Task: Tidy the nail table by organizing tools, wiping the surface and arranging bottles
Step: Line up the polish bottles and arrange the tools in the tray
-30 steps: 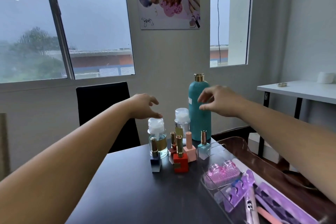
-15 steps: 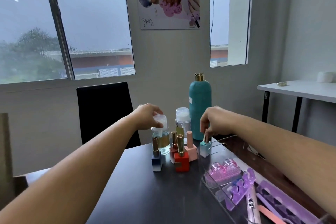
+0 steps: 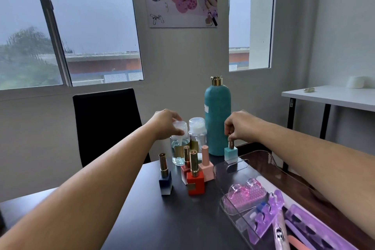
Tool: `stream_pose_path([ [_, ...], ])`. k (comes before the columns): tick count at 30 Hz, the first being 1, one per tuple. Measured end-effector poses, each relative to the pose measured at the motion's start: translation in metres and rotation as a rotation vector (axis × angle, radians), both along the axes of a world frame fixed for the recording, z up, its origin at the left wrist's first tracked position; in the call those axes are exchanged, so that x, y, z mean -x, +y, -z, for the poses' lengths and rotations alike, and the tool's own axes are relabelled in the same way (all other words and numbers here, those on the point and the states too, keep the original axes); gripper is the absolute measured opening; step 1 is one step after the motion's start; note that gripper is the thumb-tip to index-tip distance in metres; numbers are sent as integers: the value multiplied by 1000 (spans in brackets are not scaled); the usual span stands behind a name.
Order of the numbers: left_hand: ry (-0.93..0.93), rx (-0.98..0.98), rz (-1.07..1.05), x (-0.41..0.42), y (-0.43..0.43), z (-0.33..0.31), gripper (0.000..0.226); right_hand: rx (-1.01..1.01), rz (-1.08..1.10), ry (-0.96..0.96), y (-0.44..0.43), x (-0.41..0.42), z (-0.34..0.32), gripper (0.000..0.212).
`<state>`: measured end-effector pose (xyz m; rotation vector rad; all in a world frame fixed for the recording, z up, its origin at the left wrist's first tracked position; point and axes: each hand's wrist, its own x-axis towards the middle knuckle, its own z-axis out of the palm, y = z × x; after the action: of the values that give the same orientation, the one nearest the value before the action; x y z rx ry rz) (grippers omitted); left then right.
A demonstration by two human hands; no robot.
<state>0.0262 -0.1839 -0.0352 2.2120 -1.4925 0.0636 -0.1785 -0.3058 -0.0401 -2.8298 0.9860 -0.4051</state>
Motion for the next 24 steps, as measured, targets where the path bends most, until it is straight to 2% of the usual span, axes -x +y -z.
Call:
stream_pose_path([
  [24, -10, 42, 4, -3, 5, 5, 59, 90, 28, -27, -6, -4, 9, 13],
])
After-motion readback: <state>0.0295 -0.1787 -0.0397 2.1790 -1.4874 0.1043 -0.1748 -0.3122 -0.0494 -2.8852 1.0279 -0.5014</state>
